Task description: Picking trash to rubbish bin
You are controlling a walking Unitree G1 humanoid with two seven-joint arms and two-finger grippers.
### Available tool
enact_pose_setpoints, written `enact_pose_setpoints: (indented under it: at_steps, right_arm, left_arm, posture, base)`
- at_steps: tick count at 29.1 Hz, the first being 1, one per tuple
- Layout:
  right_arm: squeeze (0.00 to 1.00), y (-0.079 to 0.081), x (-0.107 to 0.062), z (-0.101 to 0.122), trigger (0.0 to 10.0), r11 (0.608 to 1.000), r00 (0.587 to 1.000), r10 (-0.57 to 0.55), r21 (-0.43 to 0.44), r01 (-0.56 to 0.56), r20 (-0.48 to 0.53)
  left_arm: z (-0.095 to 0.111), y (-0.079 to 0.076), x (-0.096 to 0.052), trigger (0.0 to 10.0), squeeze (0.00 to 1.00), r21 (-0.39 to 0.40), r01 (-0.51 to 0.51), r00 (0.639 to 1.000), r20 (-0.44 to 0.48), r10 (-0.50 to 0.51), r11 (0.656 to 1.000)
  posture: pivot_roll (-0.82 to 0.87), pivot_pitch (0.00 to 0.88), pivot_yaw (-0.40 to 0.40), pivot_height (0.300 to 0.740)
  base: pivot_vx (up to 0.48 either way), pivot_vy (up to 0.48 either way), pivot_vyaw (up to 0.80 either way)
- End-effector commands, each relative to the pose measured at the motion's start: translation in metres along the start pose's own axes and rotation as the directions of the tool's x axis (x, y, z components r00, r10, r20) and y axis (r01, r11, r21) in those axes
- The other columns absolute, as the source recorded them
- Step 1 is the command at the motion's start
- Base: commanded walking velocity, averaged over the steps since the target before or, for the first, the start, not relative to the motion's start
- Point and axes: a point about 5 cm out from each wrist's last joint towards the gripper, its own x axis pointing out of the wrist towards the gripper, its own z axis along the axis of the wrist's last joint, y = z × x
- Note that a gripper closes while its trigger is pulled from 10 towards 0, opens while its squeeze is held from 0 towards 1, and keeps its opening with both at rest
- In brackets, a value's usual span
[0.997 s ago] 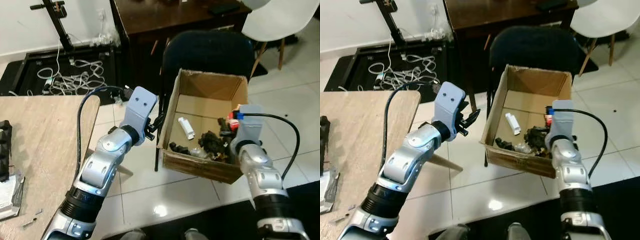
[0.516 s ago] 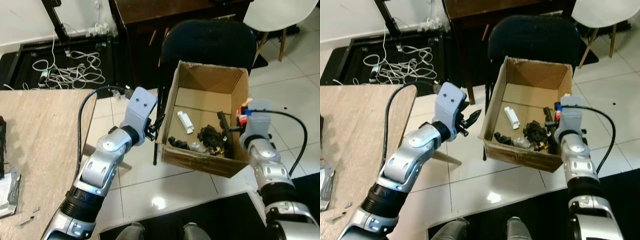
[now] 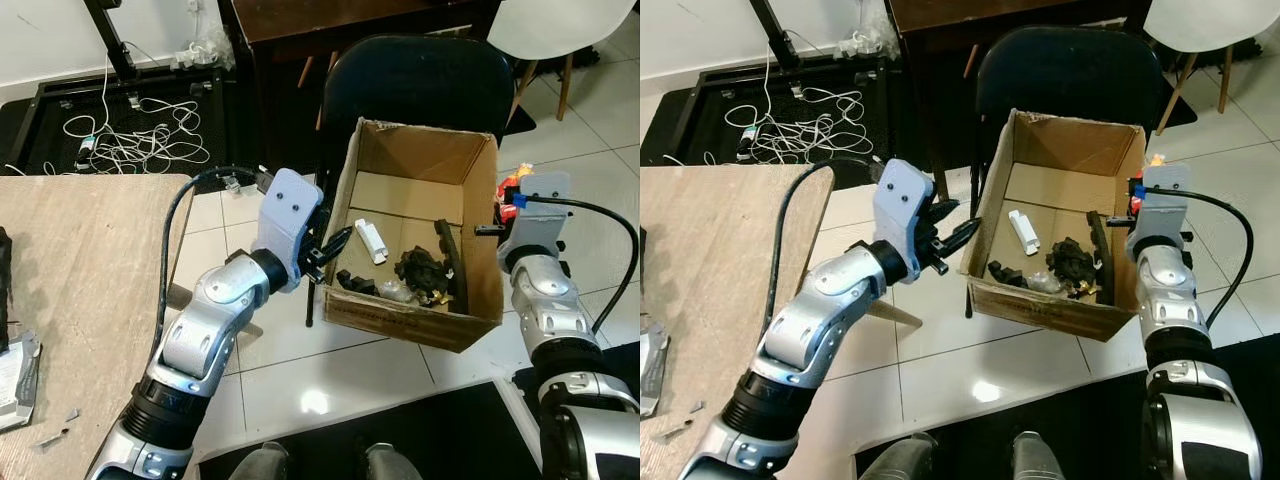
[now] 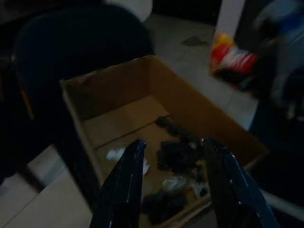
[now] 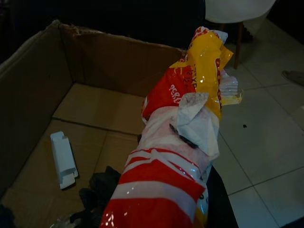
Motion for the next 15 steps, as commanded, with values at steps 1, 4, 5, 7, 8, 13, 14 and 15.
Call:
enact_pose_setpoints:
  at_steps: [1,4,5,7,8,13,14,15]
  right_arm:
    - [0.00,-0.003,0.000,-0.003,10.0,1.000,1.000,-0.001,-0.004,0.001,-0.001]
    - [1.00,-0.003,0.001,0.000,10.0,1.000,1.000,0.018,0.009,-0.019,0.024]
    - [1.00,-0.003,0.001,0.000,10.0,1.000,1.000,0.018,0.009,-0.019,0.024]
    - [1.00,-0.003,0.001,0.001,10.0,1.000,0.999,0.021,0.003,-0.021,0.033]
    - [1.00,-0.004,0.002,0.003,10.0,1.000,0.999,0.013,-0.011,-0.012,0.041]
    - [0.00,-0.004,0.006,0.017,10.0,0.998,0.992,-0.037,-0.048,0.043,0.117]
    - [0.00,-0.004,0.006,0.017,10.0,0.998,0.992,-0.037,-0.048,0.043,0.117]
    - [0.00,0.002,0.006,0.016,10.0,0.998,0.993,-0.011,-0.067,0.019,0.116]
  left_arm:
    - [0.002,-0.006,0.000,10.0,0.00,-0.020,0.024,1.000,0.014,-0.024,1.000]
    - [0.002,-0.004,0.001,10.0,0.00,-0.022,0.018,1.000,0.015,-0.017,1.000]
    - [0.002,-0.004,0.001,10.0,0.00,-0.022,0.018,1.000,0.015,-0.017,1.000]
    - [0.002,-0.004,0.001,10.0,0.00,-0.023,0.017,1.000,0.016,-0.017,1.000]
    - [0.002,-0.004,0.001,10.0,0.00,-0.021,0.016,1.000,0.015,-0.015,1.000]
    - [-0.002,0.010,0.001,10.0,0.00,0.001,-0.098,0.995,-0.024,0.098,0.995]
    - [-0.002,0.010,0.001,10.0,0.00,0.001,-0.098,0.995,-0.024,0.098,0.995]
    - [-0.004,0.017,0.001,10.0,0.00,0.004,-0.164,0.986,-0.038,0.164,0.987]
  posture:
    - [0.04,0.309,0.090,0.740]
    - [0.04,0.307,0.091,0.740]
    - [0.04,0.307,0.091,0.740]
    - [0.04,0.307,0.091,0.740]
    - [0.04,0.301,0.090,0.740]
    - [0.03,0.261,0.087,0.740]
    - [0.03,0.261,0.087,0.740]
    - [0.03,0.242,0.088,0.740]
  base:
    - [0.000,0.000,0.00]
    - [0.000,0.000,0.00]
    - [0.000,0.000,0.00]
    - [0.000,0.000,0.00]
    - [0.000,0.000,0.00]
    - [0.000,0.000,0.00]
    - [0.000,0.000,0.00]
    - [0.000,0.000,0.00]
